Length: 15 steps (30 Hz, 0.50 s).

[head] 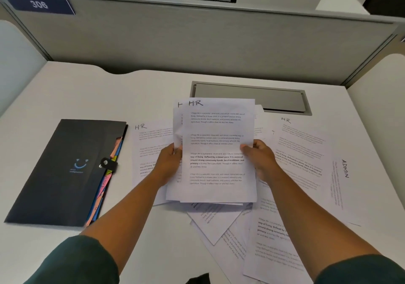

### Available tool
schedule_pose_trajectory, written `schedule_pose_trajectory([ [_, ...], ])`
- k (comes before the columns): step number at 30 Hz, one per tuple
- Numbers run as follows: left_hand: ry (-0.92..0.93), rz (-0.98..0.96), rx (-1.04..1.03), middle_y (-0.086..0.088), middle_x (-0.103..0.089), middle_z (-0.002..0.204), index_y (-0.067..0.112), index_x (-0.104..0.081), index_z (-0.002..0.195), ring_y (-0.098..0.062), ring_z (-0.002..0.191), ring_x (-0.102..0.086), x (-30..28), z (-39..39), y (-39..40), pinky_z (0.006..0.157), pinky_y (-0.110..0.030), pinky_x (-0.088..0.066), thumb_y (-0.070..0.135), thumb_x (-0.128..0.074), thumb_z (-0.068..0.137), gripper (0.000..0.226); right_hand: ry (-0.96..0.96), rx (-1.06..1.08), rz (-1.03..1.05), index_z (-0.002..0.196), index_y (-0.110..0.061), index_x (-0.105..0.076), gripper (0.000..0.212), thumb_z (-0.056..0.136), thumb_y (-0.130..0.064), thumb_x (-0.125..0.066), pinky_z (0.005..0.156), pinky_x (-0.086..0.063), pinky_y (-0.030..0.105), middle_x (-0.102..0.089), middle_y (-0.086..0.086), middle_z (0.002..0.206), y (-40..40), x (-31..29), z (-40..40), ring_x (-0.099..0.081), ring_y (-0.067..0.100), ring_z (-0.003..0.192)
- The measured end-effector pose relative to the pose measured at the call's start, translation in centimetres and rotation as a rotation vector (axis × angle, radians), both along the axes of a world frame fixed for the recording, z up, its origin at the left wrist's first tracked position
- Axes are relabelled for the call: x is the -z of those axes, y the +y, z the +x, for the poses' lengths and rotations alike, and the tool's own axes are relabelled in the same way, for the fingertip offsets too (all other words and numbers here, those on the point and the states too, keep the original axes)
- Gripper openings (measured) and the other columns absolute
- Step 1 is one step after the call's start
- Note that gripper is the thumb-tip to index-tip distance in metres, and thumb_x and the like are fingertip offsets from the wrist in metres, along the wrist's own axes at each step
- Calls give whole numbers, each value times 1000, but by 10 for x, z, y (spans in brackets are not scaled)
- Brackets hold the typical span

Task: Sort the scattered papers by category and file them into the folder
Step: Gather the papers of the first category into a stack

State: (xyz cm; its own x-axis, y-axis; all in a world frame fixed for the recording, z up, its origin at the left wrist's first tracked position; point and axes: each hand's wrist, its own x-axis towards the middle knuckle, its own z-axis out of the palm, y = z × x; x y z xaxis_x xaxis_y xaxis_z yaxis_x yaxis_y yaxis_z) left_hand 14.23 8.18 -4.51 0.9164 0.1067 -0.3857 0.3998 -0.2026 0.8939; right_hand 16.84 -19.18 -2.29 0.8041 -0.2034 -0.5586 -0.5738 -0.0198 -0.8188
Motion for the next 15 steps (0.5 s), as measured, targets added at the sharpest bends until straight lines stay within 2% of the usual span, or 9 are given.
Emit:
schedule_pose_trajectory([
  [3, 47, -46, 6, 6, -77, 94, 19, -69, 103, -10, 85, -72, -6, -8, 2, 70, -23, -52, 33, -45, 104, 27, -2, -5, 24, 109, -20, -63, 27, 84, -23, -74, 74, -57, 31, -71, -3, 103, 2, -4, -6, -69, 17, 93],
  [5, 77, -82, 10, 7, -78, 93, 20, -69, 105, -10, 84, -73, -10, -13, 4, 67, -22, -52, 32, -46, 104, 26, 0, -5, 63, 110, -21, -63, 28, 85, -20, -74, 80, -56, 32, -71, -2, 105, 3, -5, -9, -69, 17, 95],
  [7, 101, -125, 15, 4, -78, 98, 19, -70, 109, -15, 89, -74, -13, -18, 7, 70, -26, -55, 33, -49, 103, 26, 10, -34, 86, 110, -21, -65, 26, 85, -19, -73, 83, -56, 32, -73, -2, 106, 3, -7, -12, -70, 18, 96],
  [10, 108, -152, 11, 4, -78, 99, 20, -73, 108, -14, 87, -75, -17, -24, 11, 66, -24, -55, 39, -55, 100, 27, 33, -93, 65, 106, -23, -69, 20, 86, -20, -71, 72, -58, 31, -76, -3, 100, 4, -9, -18, -73, 17, 88],
  [12, 90, -131, -69, 5, -78, 95, 21, -74, 99, -14, 82, -74, -17, -27, 13, 65, -23, -53, 37, -58, 98, 23, 25, -128, 1, 99, -25, -69, 12, 87, -20, -69, 74, -57, 33, -75, -3, 100, 7, -9, -20, -72, 19, 88],
  [15, 59, 45, -308, 0, -73, 107, 24, -69, 98, -19, 93, -66, -10, -29, 22, 82, -30, -50, 31, -60, 96, 12, -28, -166, -140, 105, -25, -66, 18, 89, -17, -65, 85, -53, 36, -69, -4, 105, 11, -10, -23, -66, 19, 95],
])
